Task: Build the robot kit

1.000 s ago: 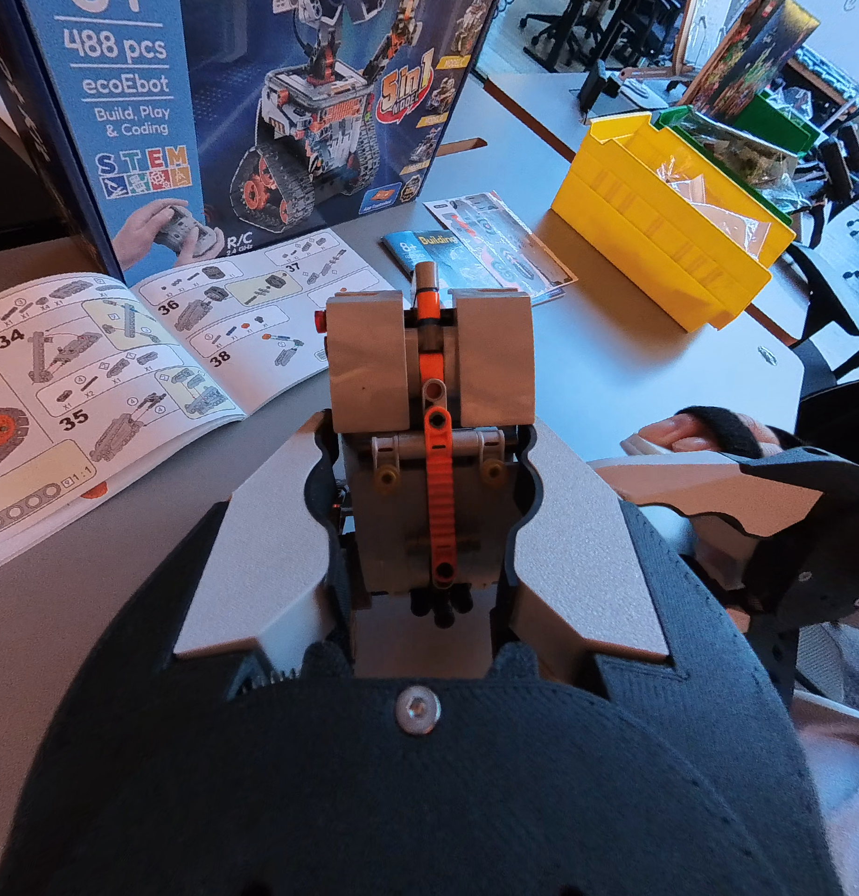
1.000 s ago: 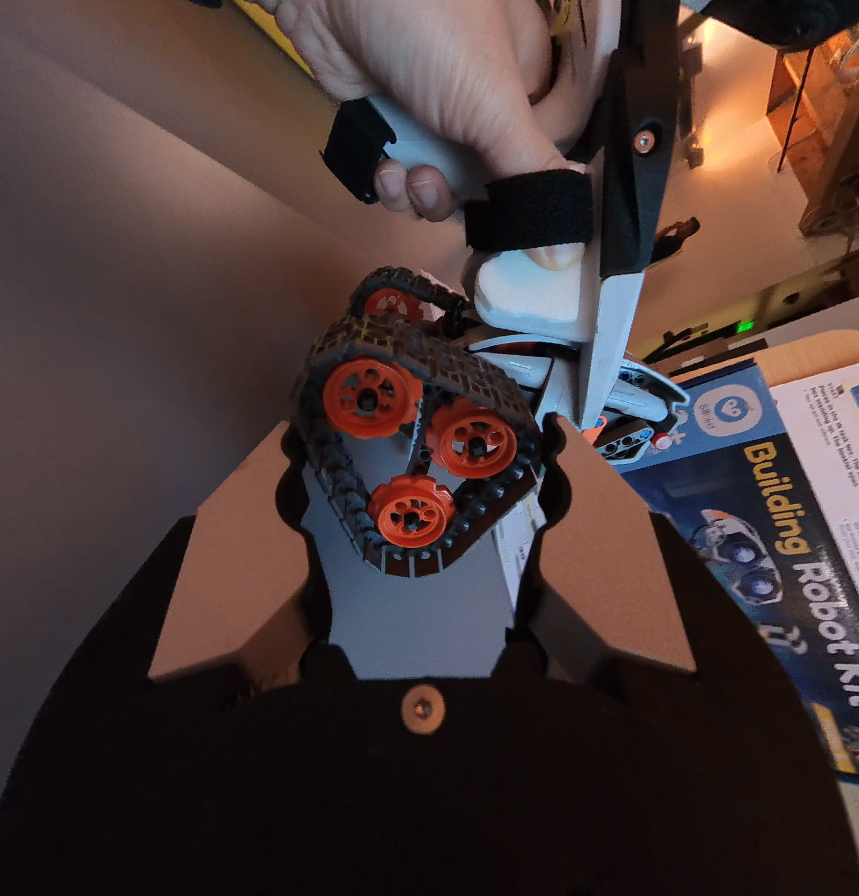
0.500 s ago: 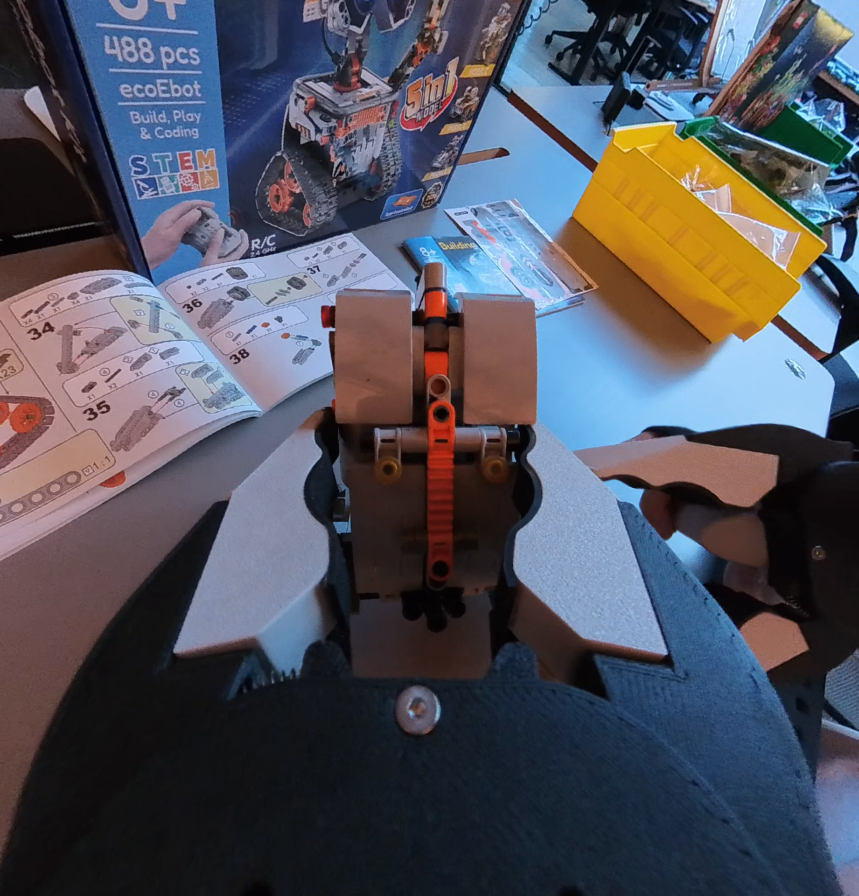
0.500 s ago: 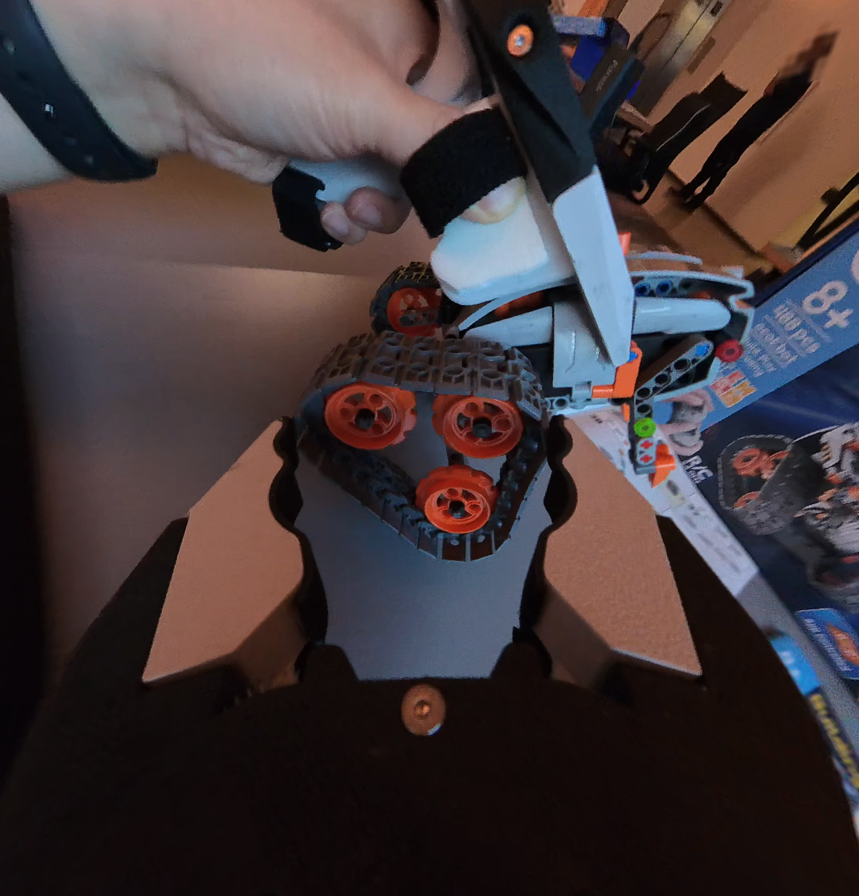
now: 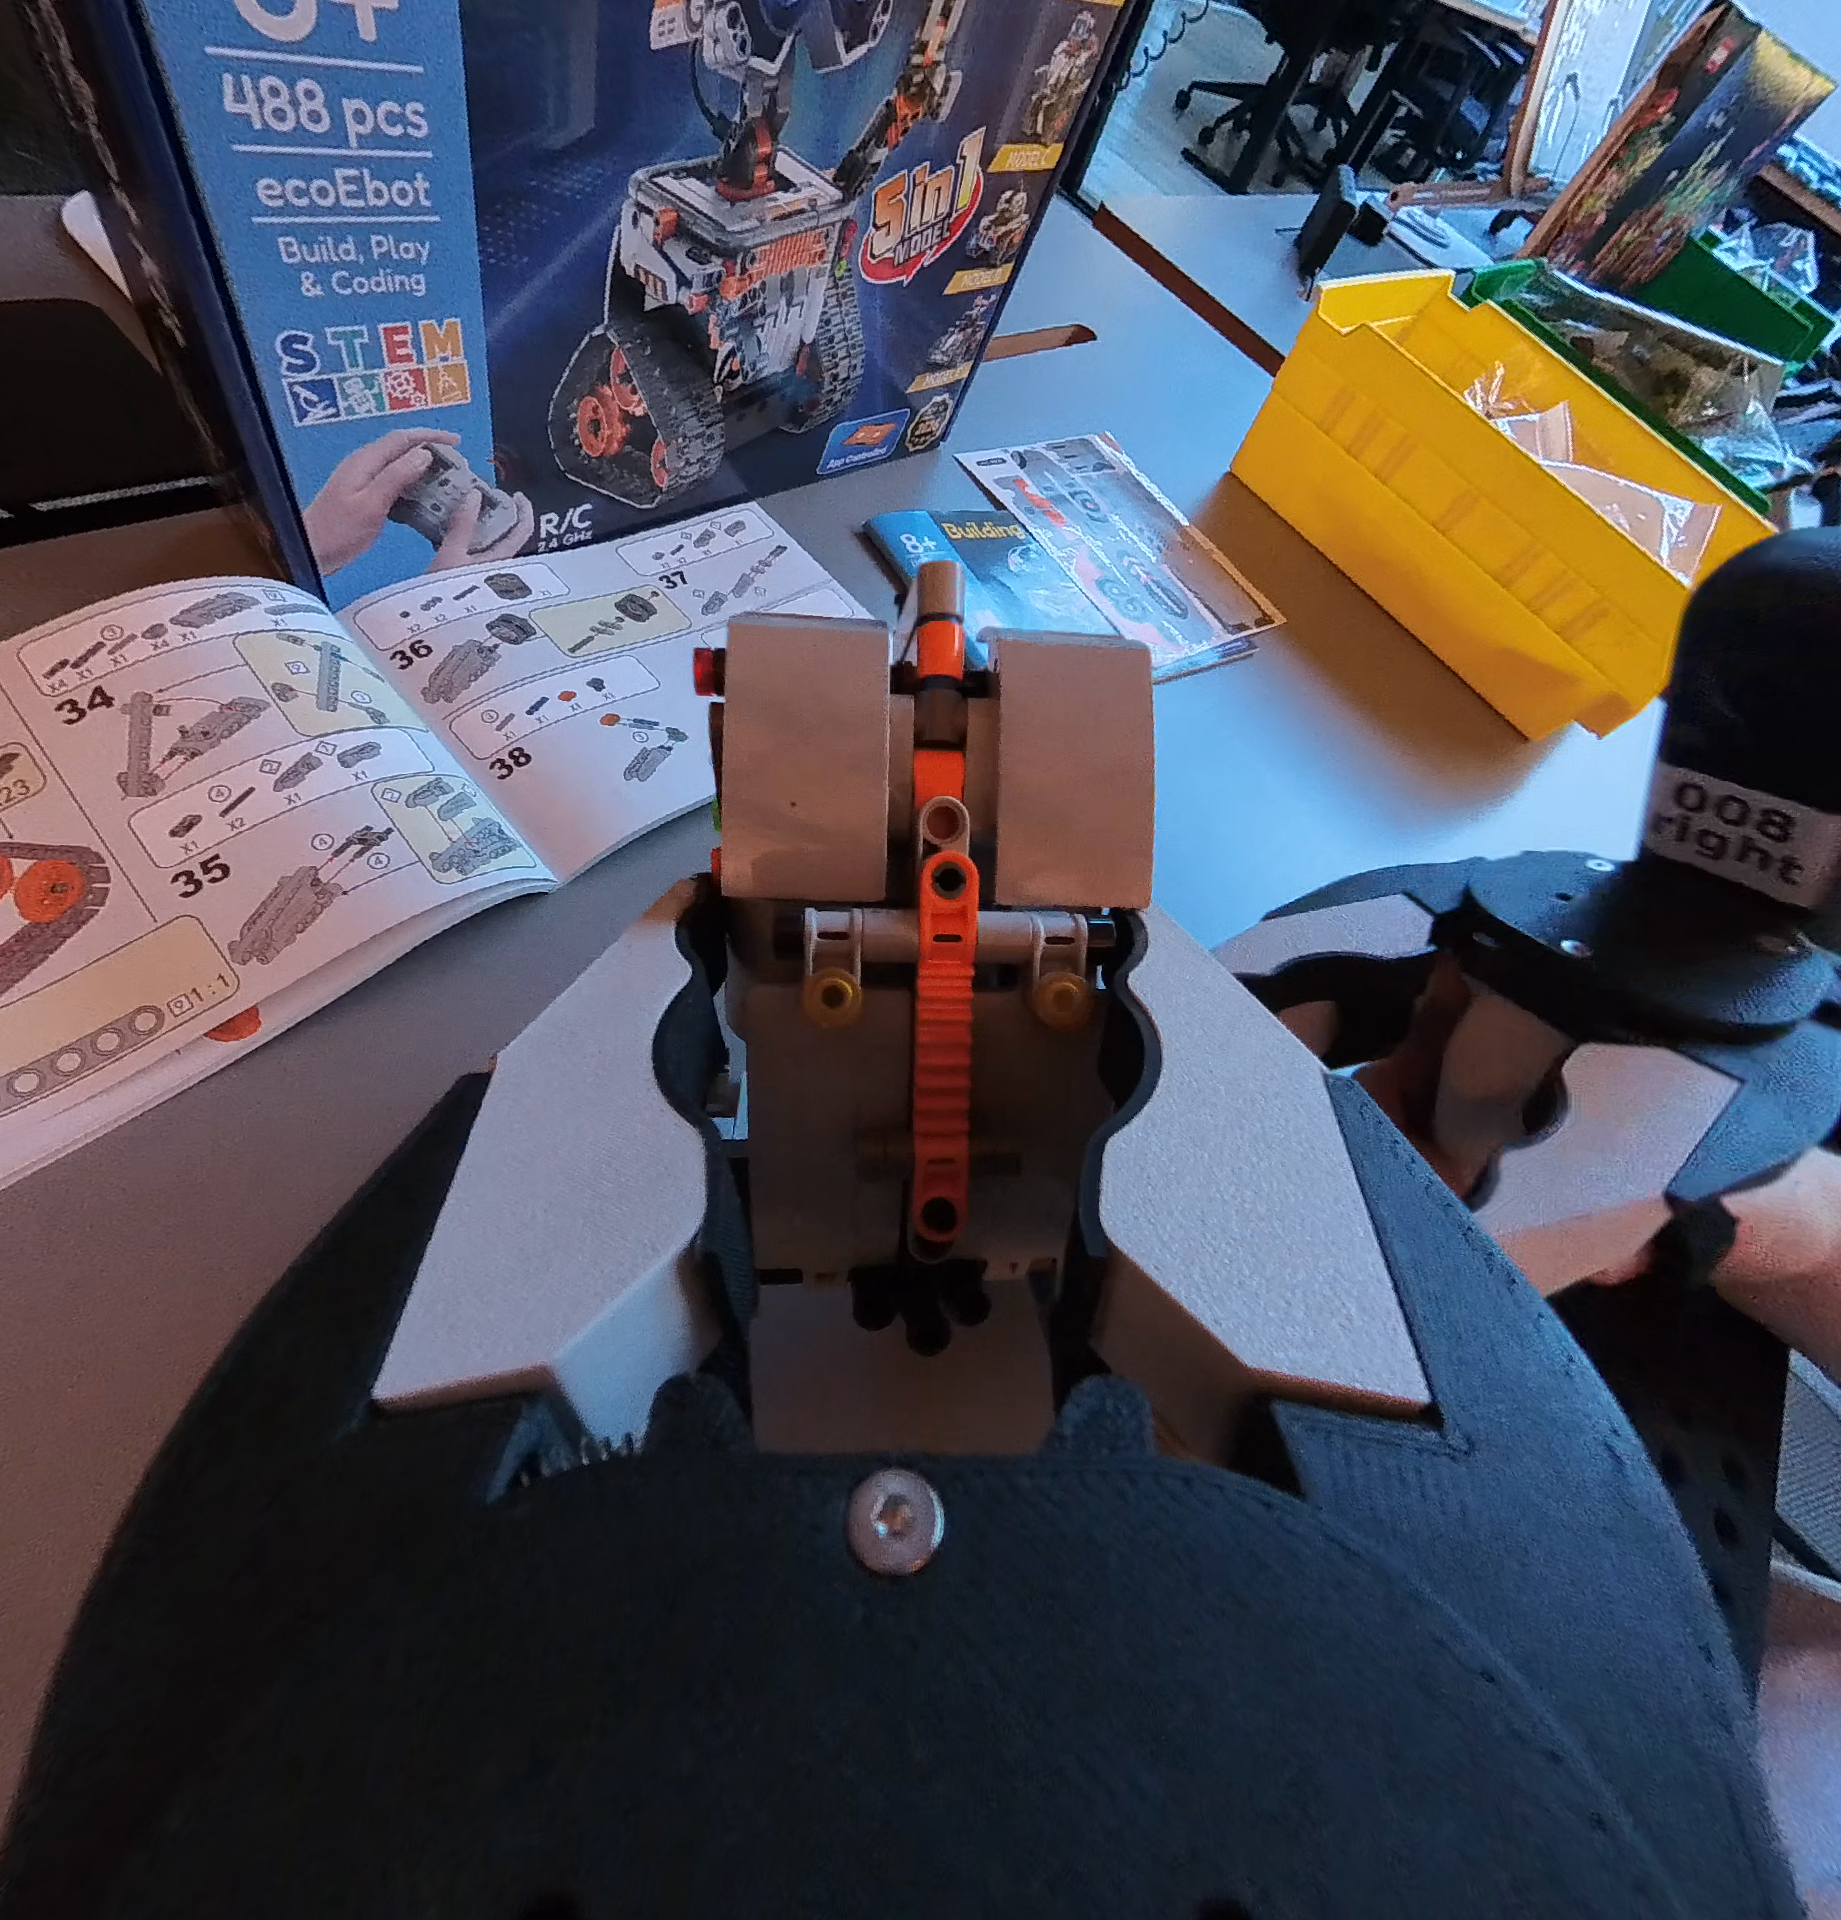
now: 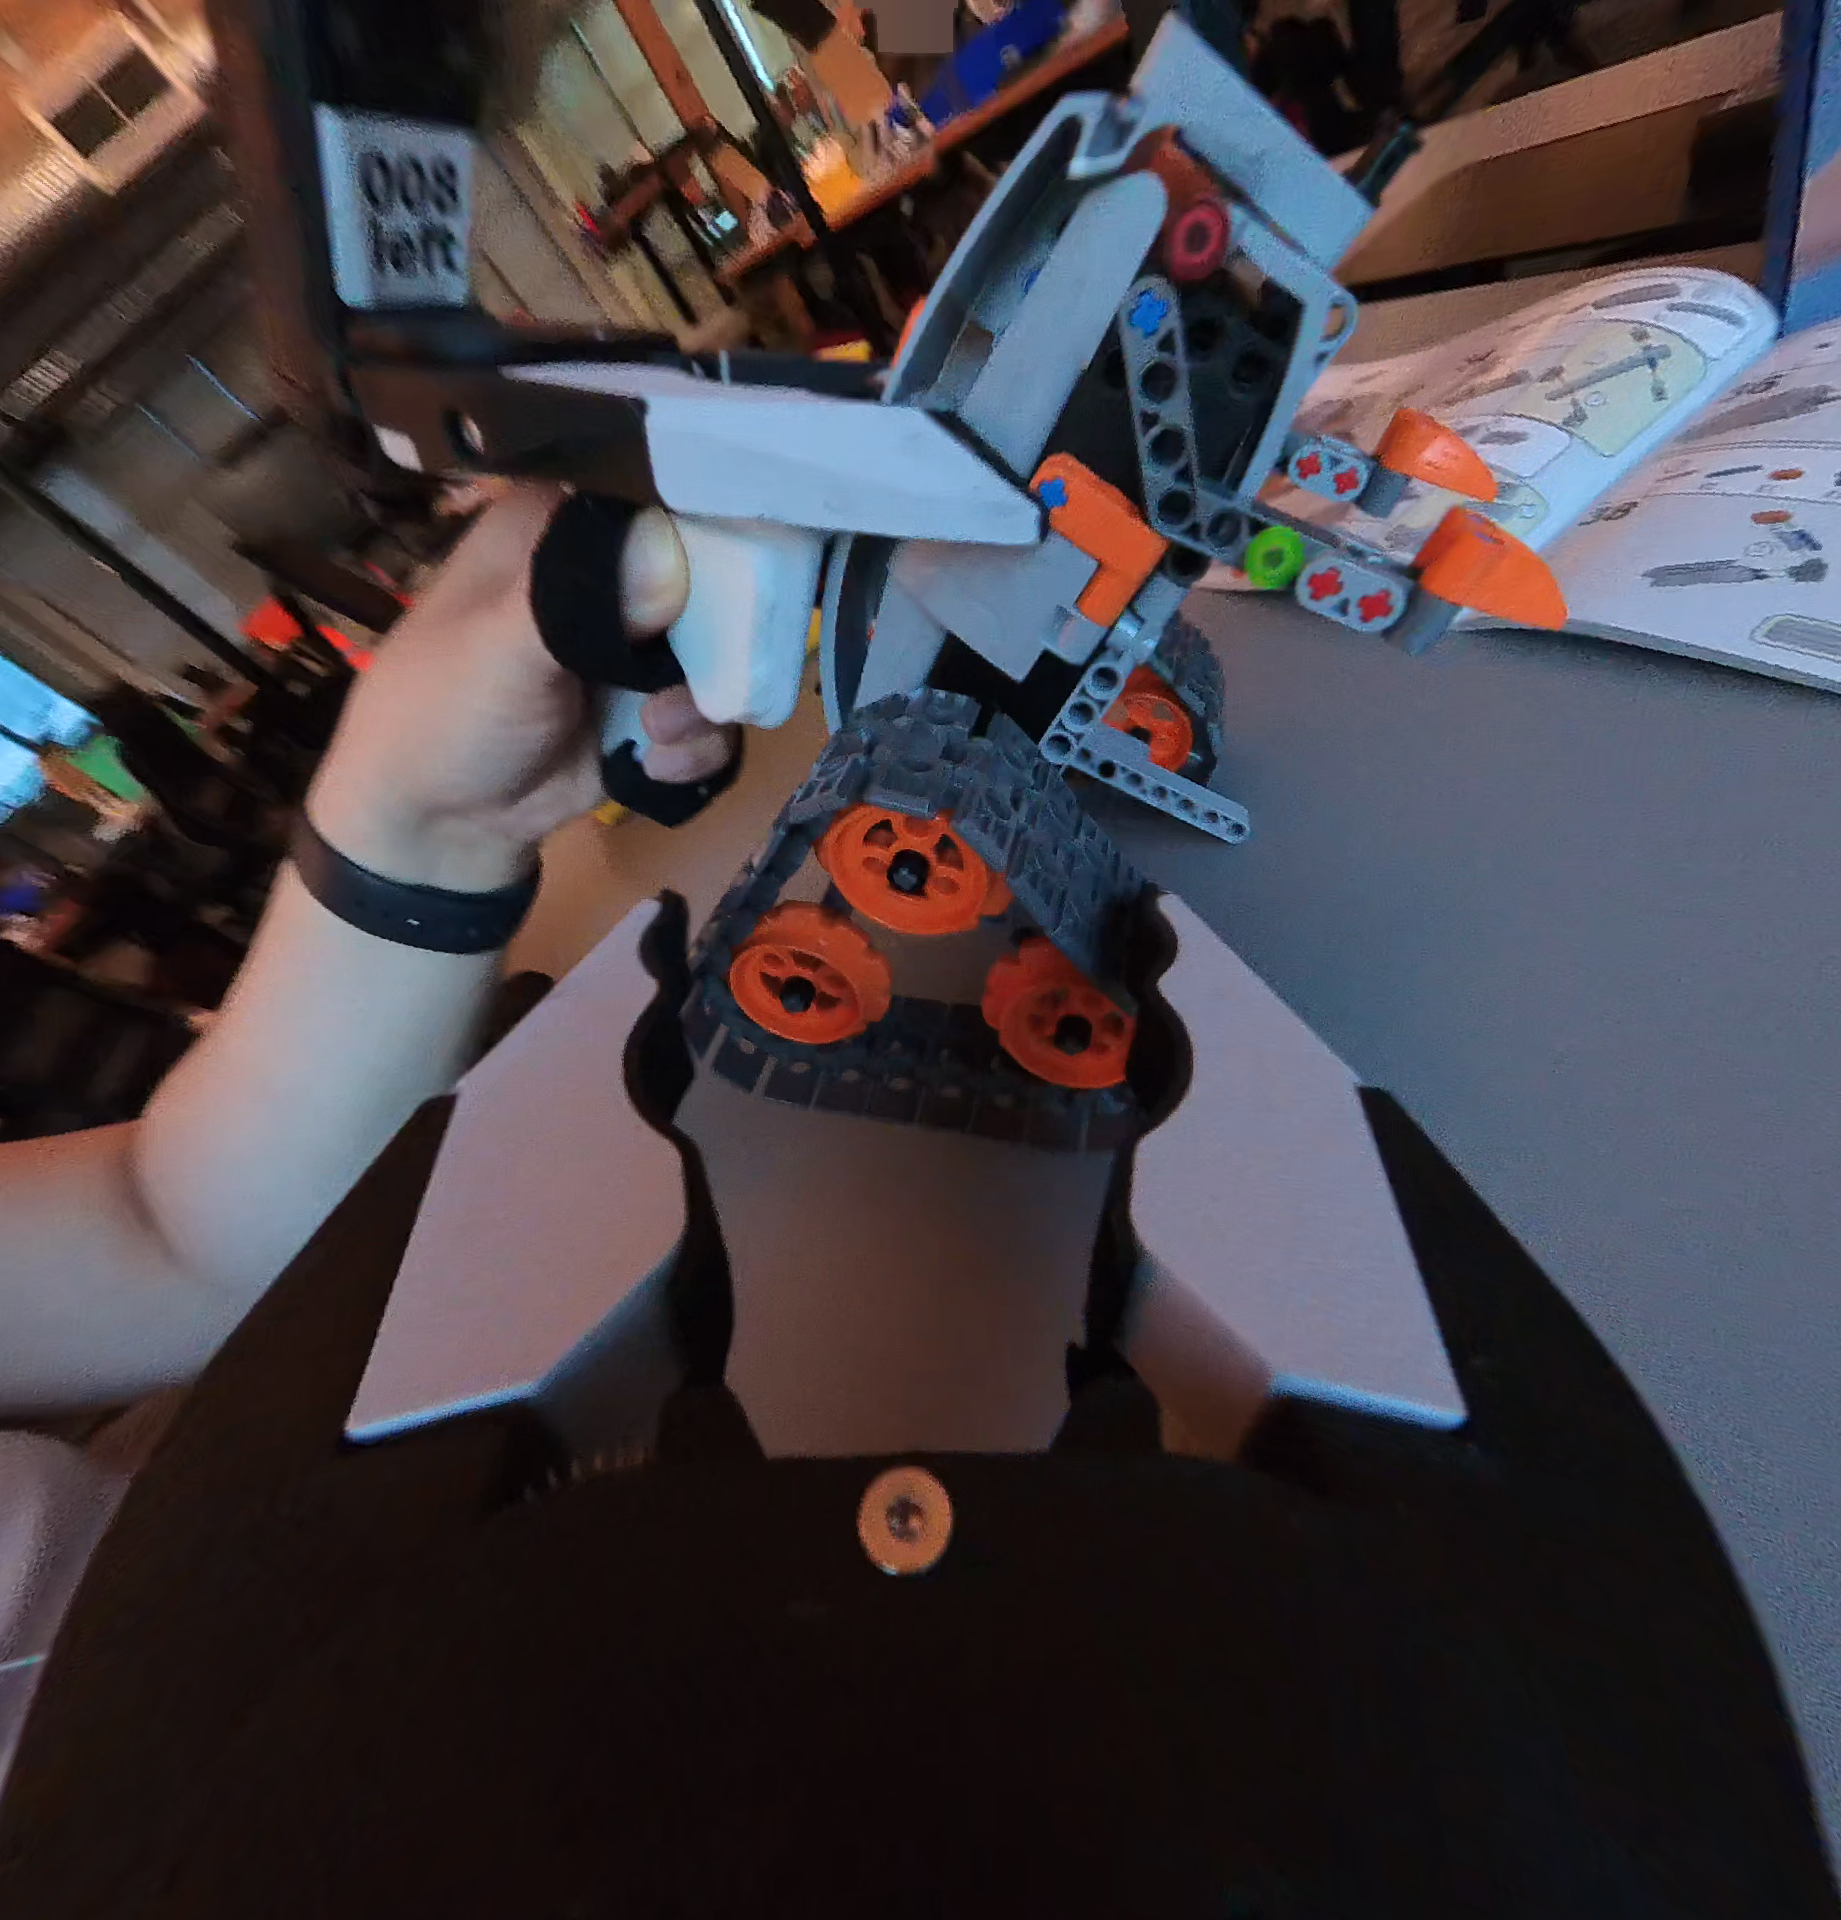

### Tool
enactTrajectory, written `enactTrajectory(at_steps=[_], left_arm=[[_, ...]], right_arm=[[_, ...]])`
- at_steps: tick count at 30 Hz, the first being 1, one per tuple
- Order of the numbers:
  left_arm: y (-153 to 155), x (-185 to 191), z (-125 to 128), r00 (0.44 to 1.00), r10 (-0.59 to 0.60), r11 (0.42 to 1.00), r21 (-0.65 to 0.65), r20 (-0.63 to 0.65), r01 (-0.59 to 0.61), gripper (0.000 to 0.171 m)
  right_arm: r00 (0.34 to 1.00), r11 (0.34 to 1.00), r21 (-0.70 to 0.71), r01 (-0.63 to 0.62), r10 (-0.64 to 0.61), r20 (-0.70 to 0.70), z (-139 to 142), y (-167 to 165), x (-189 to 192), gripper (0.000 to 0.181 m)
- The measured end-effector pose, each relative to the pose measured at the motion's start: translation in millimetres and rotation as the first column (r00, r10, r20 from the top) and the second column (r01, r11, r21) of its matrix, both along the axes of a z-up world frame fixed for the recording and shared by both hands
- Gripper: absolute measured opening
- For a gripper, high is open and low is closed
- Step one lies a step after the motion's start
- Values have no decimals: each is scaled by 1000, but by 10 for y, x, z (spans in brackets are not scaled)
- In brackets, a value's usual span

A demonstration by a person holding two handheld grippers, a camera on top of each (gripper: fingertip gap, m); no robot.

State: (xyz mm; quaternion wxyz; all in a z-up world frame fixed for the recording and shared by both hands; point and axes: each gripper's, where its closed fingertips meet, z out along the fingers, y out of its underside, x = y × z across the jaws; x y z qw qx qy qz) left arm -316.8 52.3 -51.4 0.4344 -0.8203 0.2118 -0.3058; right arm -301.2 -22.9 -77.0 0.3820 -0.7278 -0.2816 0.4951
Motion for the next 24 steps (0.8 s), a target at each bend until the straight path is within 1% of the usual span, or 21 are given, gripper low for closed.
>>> enactTrajectory(at_steps=[1,2,3,4,5,6,7,8,9,10,11,12,14,15,16,20,23,24], left_arm=[[4,-7,6,1000,3,1000,-3,10,-3,72],[7,-14,9,1000,4,1000,-6,19,-4,72],[7,-21,12,1000,2,1000,-9,26,-2,73],[6,-25,14,1000,0,1000,-11,30,0,73],[4,-27,15,999,0,1000,-11,32,0,72],[4,-26,15,999,1,1000,-12,33,0,72],[5,-24,13,999,2,1000,-14,32,-1,72],[8,-21,12,1000,2,1000,-16,30,-2,73],[9,-17,11,1000,2,1000,-16,27,-1,72],[8,-15,10,1000,1,1000,-16,25,-1,72],[6,-14,10,1000,1,1000,-16,25,0,72],[3,-15,9,1000,1,1000,-16,25,0,72],[-1,-16,10,1000,0,1000,-14,26,0,72],[-3,-16,8,1000,-1,1000,-15,25,1,72],[1,-20,4,1000,0,1000,-15,21,1,72],[6,-1,-8,1000,5,1000,-11,2,-5,72],[0,32,-22,999,16,1000,1,-38,-16,72],[-7,46,-30,998,20,1000,9,-59,-19,72]], right_arm=[[1000,1000,8,-8,8,-12,22,13,18,100],[1000,997,77,-5,4,8,49,29,47,114],[999,977,212,-4,-6,43,115,24,79,122],[993,920,391,-10,-37,112,185,7,110,128],[976,819,574,-31,-98,193,250,-8,139,133],[951,683,724,-95,-153,269,290,-60,132,133],[914,539,825,-169,-228,337,288,-90,117,133],[881,414,875,-250,-278,383,257,-137,70,130],[853,320,895,-311,-322,412,218,-162,16,124],[824,266,892,-365,-353,442,162,-166,-35,121],[809,253,878,-406,-348,474,98,-185,-94,115],[802,276,865,-419,-333,495,51,-188,-141,111],[804,370,838,-401,-296,515,1,-157,-181,99],[809,435,814,-385,-266,524,-36,-144,-184,98],[827,472,807,-355,-243,506,-25,-145,-190,98],[868,614,749,-250,-201,454,-32,-137,-162,100],[907,744,649,-158,-151,393,-67,-125,-104,101],[917,775,617,-138,-134,375,-88,-124,-83,101]])
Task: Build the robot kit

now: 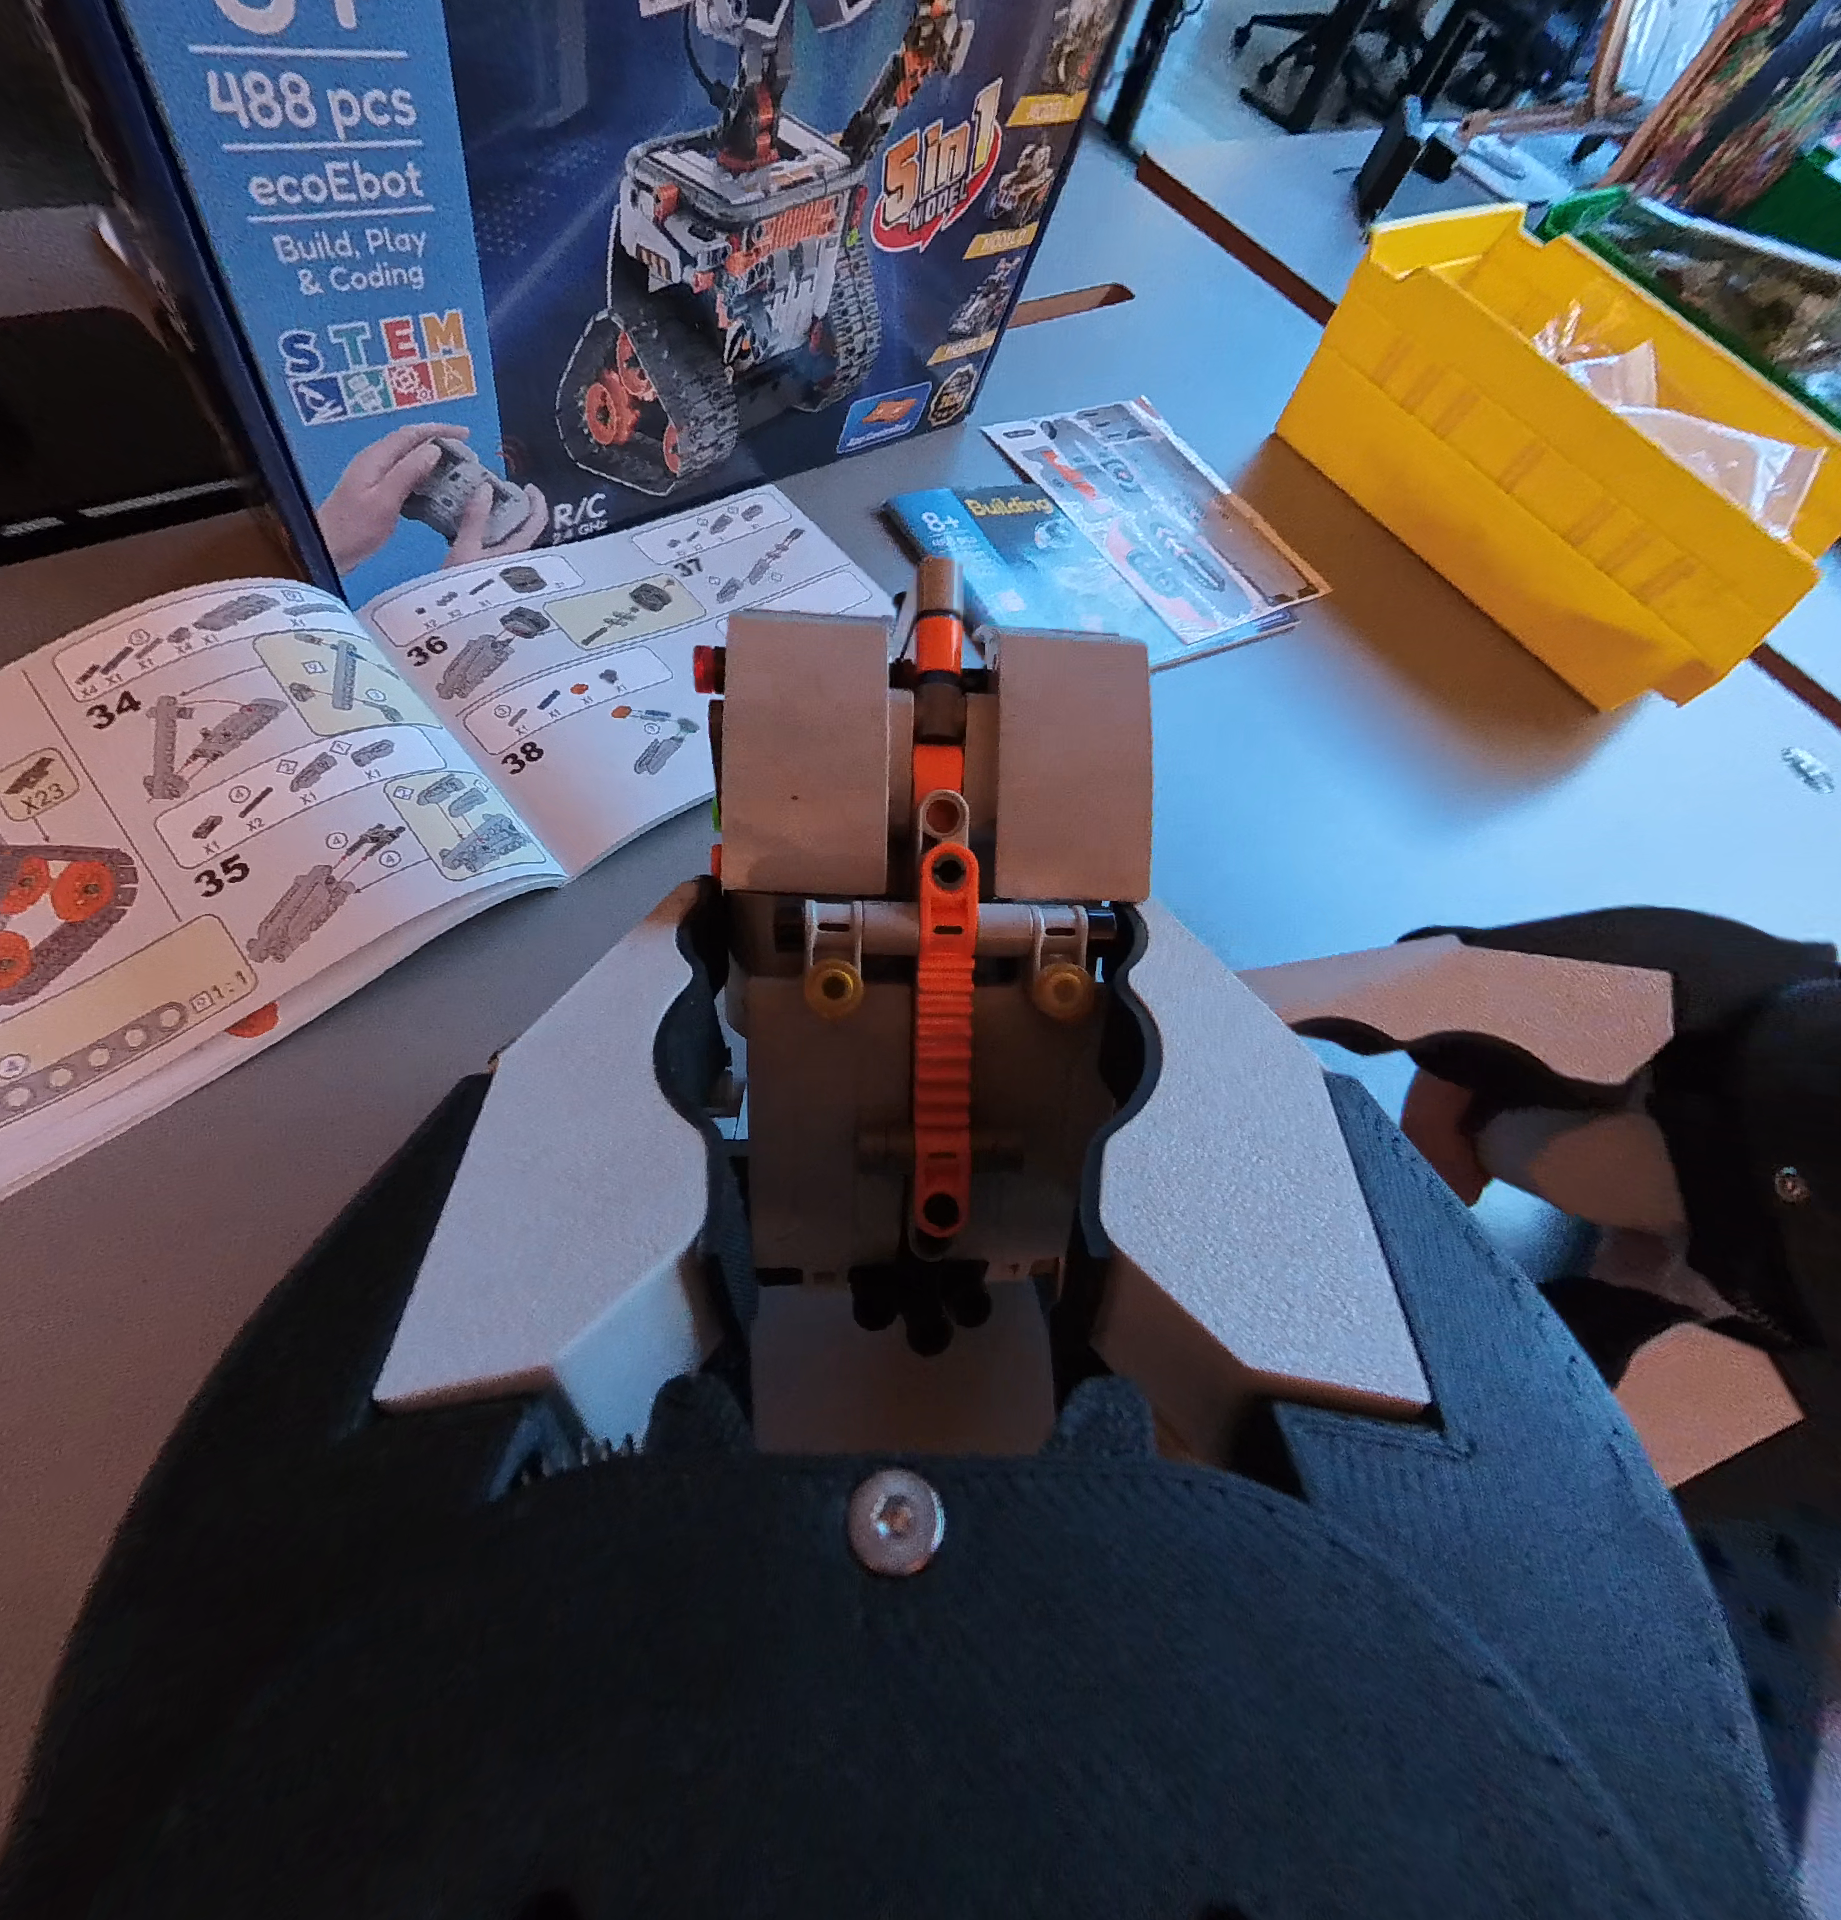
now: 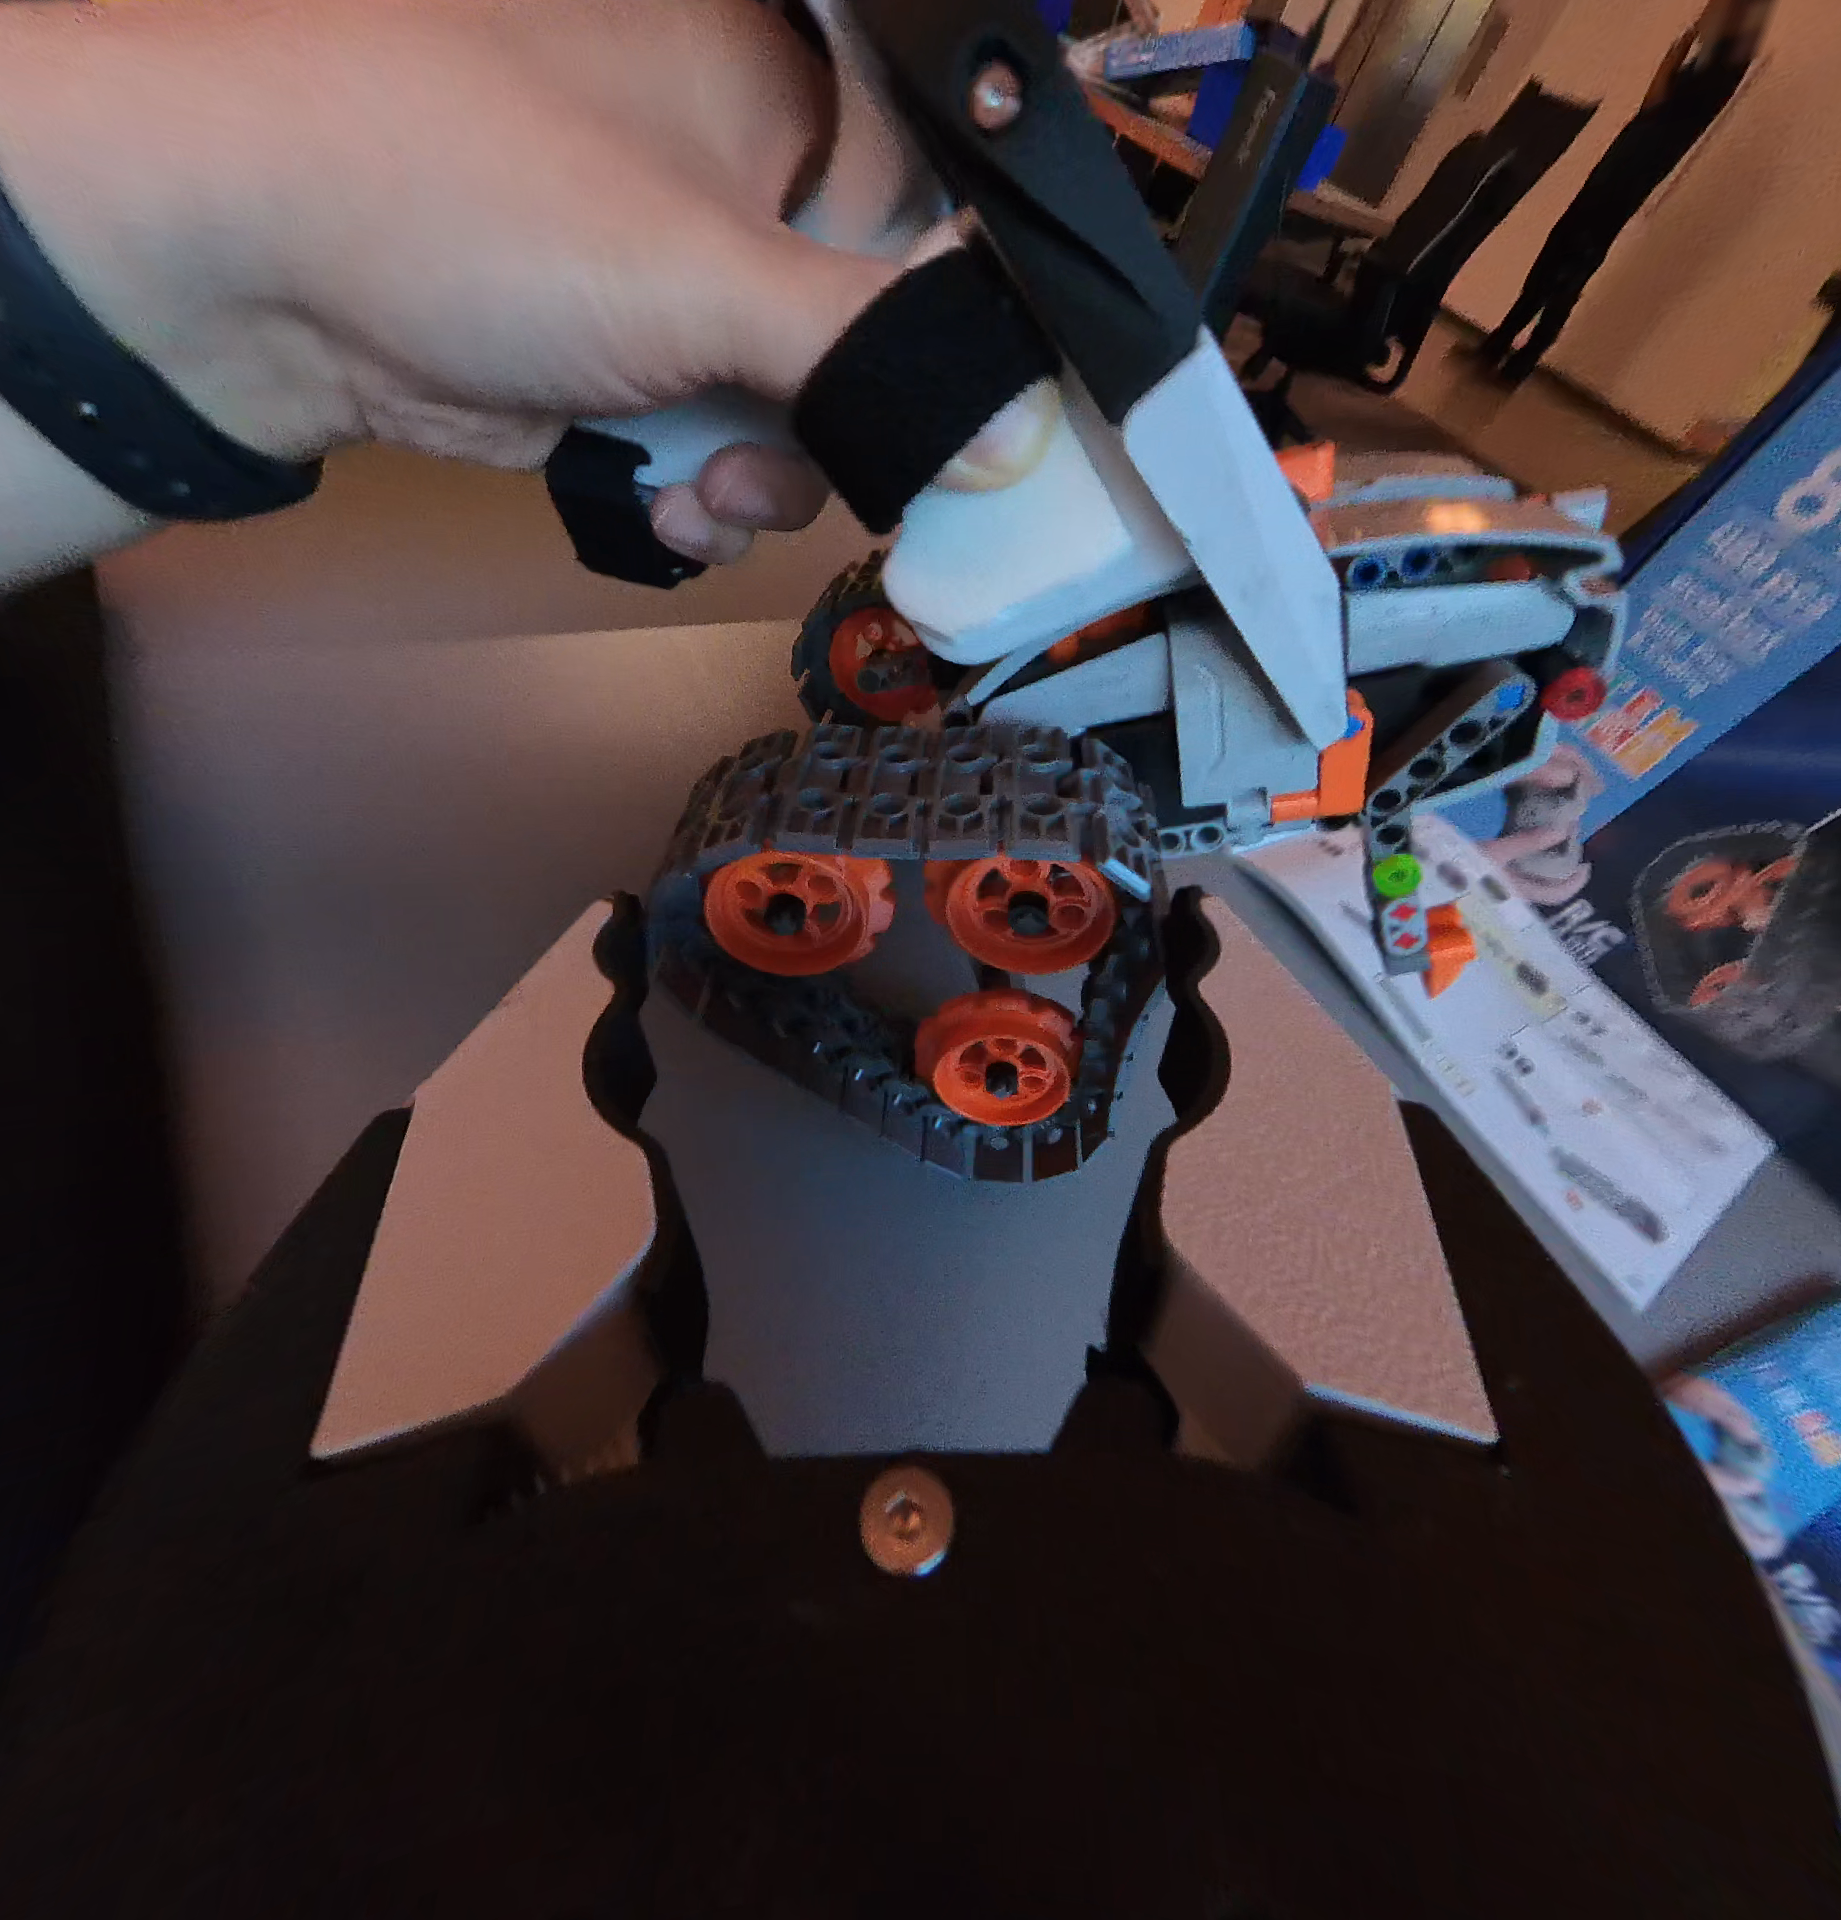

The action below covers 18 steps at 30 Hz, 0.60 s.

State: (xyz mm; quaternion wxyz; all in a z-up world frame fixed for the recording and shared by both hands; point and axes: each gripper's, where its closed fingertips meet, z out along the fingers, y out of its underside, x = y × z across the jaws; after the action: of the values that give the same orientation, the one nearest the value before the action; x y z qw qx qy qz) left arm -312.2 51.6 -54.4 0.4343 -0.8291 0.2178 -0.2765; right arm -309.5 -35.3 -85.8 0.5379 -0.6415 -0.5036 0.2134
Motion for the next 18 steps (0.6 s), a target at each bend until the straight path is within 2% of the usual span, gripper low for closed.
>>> enactTrajectory(at_steps=[2,10,14,18], left_arm=[[-17,33,-11,999,9,1000,26,-40,-8,73],[-119,184,-36,986,32,996,84,-166,-18,71],[-72,241,-18,966,58,997,72,-252,-42,71],[-4,385,-12,906,56,998,57,-419,-35,71]], right_arm=[[1000,1000,-11,-4,4,-5,-57,7,50,101],[985,990,127,62,-81,149,-200,10,241,104],[991,996,11,90,-90,101,-206,53,287,103],[995,984,-145,102,-102,9,-218,104,358,103]])
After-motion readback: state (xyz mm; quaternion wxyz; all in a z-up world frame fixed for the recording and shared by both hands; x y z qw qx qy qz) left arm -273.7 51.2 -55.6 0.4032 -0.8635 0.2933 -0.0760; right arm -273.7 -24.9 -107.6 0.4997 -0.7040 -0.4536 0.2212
